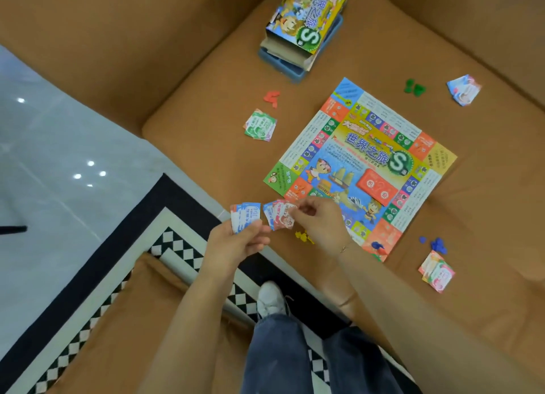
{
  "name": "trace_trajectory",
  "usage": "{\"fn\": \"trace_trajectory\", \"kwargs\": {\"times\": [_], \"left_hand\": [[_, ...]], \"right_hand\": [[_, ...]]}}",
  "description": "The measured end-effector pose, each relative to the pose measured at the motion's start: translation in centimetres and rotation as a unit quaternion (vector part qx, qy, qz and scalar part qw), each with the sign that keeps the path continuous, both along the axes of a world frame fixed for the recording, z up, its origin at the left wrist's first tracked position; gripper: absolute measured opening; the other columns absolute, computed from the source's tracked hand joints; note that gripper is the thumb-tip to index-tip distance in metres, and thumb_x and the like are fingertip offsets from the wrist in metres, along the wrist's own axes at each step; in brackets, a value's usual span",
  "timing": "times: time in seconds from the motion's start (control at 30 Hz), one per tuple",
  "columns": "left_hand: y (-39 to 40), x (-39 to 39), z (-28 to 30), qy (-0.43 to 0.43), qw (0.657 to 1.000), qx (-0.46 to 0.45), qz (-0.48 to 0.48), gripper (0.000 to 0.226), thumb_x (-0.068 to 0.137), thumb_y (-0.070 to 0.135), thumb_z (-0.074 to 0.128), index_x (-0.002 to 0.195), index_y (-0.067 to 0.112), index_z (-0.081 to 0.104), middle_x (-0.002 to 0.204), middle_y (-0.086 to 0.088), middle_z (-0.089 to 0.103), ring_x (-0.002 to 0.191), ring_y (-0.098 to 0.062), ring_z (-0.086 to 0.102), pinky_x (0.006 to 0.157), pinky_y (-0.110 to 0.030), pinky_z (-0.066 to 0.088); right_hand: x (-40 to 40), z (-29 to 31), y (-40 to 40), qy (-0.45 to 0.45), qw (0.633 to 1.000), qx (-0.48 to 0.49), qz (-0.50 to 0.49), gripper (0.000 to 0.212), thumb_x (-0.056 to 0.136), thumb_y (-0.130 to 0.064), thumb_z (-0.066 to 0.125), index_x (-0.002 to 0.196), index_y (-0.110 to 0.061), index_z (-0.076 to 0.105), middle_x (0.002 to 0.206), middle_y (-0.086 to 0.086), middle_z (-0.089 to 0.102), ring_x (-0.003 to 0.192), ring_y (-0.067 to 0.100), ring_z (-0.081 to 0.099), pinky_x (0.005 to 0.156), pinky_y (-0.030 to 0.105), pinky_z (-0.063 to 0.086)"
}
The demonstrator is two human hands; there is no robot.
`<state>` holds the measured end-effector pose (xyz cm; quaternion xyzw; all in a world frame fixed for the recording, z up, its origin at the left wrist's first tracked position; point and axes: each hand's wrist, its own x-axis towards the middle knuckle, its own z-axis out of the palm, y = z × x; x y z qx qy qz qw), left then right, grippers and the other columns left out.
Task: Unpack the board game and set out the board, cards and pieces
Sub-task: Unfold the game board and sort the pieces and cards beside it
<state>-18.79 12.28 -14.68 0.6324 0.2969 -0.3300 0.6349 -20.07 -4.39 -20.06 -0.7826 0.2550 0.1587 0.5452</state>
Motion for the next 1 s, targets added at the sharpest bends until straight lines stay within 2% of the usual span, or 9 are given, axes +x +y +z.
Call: {"fn": "trace_trajectory", "kwargs": {"times": [0.1, 0.2, 0.3, 0.4, 0.5, 0.57, 0.63, 0.73, 1.0], "left_hand": [[0.8, 0.7, -0.4, 0.021, 1.0, 0.006, 0.012, 0.01, 0.095, 0.012, 0.054, 0.1, 0.006, 0.061, 0.076, -0.006, 0.067, 0.053, -0.009, 0.061, 0.052, -0.016, 0.051], [1.1, 1.5, -0.4, 0.04, 0.999, 0.0, 0.029, 0.011, 0.096, 0.009, 0.049, 0.094, 0.006, 0.06, 0.071, -0.007, 0.059, 0.046, -0.01, 0.056, 0.046, -0.017, 0.048], [1.2, 2.2, -0.2, 0.053, 0.998, -0.013, 0.037, 0.02, 0.097, 0.008, 0.042, 0.089, 0.007, 0.061, 0.069, -0.007, 0.055, 0.042, -0.011, 0.055, 0.044, -0.018, 0.046], [1.1, 2.7, 0.0, 0.069, 0.995, -0.051, 0.043, 0.027, 0.099, 0.01, 0.035, 0.091, 0.004, 0.061, 0.071, -0.008, 0.053, 0.041, -0.013, 0.053, 0.043, -0.02, 0.045], [0.7, 3.0, 0.2, 0.048, 0.997, -0.062, 0.02, 0.028, 0.102, 0.012, 0.036, 0.095, 0.004, 0.062, 0.077, -0.009, 0.06, 0.045, -0.013, 0.056, 0.047, -0.02, 0.047], [0.4, 3.3, 0.3, 0.027, 0.998, -0.057, -0.007, 0.024, 0.101, 0.014, 0.041, 0.099, 0.004, 0.062, 0.083, -0.009, 0.069, 0.049, -0.012, 0.059, 0.05, -0.018, 0.049], [0.0, 3.5, 0.4, 0.017, 0.998, -0.049, -0.022, 0.02, 0.099, 0.015, 0.047, 0.104, 0.003, 0.063, 0.086, -0.009, 0.073, 0.051, -0.012, 0.061, 0.051, -0.018, 0.05], [-0.8, 4.0, 0.8, 0.005, 0.998, -0.044, -0.039, 0.014, 0.095, 0.013, 0.054, 0.103, 0.006, 0.064, 0.085, -0.009, 0.075, 0.051, -0.011, 0.06, 0.05, -0.017, 0.05], [-2.4, 4.8, 2.4, -0.022, 0.994, -0.044, -0.097, 0.013, 0.093, 0.014, 0.058, 0.1, 0.004, 0.065, 0.065, 0.001, 0.07, 0.05, -0.008, 0.057, 0.05, -0.016, 0.048]], "right_hand": [[0.9, -1.0, 0.9, 0.009, 0.985, -0.13, 0.116, 0.01, 0.087, -0.018, 0.06, 0.08, -0.012, 0.064, 0.066, -0.003, 0.054, 0.065, 0.016, 0.052, 0.055, 0.026, 0.037], [1.5, -1.3, 1.5, 0.017, 0.963, -0.199, 0.18, 0.011, 0.088, -0.018, 0.055, 0.08, -0.012, 0.061, 0.072, 0.0, 0.053, 0.07, 0.022, 0.052, 0.057, 0.03, 0.038], [1.7, -1.5, 2.2, 0.019, 0.954, -0.242, 0.175, 0.008, 0.089, -0.02, 0.055, 0.082, -0.017, 0.055, 0.078, 0.0, 0.052, 0.071, 0.02, 0.047, 0.054, 0.028, 0.03], [1.5, -1.4, 2.3, 0.026, 0.962, -0.243, 0.124, 0.014, 0.09, -0.022, 0.056, 0.093, -0.016, 0.044, 0.08, 0.0, 0.053, 0.068, 0.021, 0.048, 0.056, 0.029, 0.032], [1.6, -0.8, 2.0, 0.023, 0.979, -0.184, 0.083, 0.023, 0.086, -0.018, 0.063, 0.096, -0.017, 0.042, 0.072, -0.005, 0.049, 0.063, 0.016, 0.048, 0.054, 0.03, 0.036], [2.0, 0.1, 1.8, -0.01, 0.994, -0.108, 0.033, 0.023, 0.083, -0.017, 0.068, 0.094, -0.018, 0.048, 0.07, -0.005, 0.049, 0.058, 0.005, 0.046, 0.055, 0.023, 0.038], [2.6, 1.8, 1.8, -0.037, 0.999, -0.034, -0.016, 0.016, 0.083, -0.017, 0.069, 0.094, -0.017, 0.057, 0.074, -0.002, 0.055, 0.057, 0.0, 0.045, 0.055, 0.012, 0.037], [3.5, 4.6, 1.5, -0.046, 0.996, 0.063, -0.05, 0.009, 0.087, -0.024, 0.066, 0.089, -0.015, 0.069, 0.086, 0.004, 0.066, 0.062, 0.002, 0.045, 0.06, 0.01, 0.04], [4.8, 6.5, 0.1, -0.039, 0.989, 0.141, -0.031, 0.012, 0.084, -0.007, 0.069, 0.084, 0.005, 0.067, 0.06, -0.001, 0.057, 0.043, -0.003, 0.053, 0.05, 0.009, 0.04]]}}
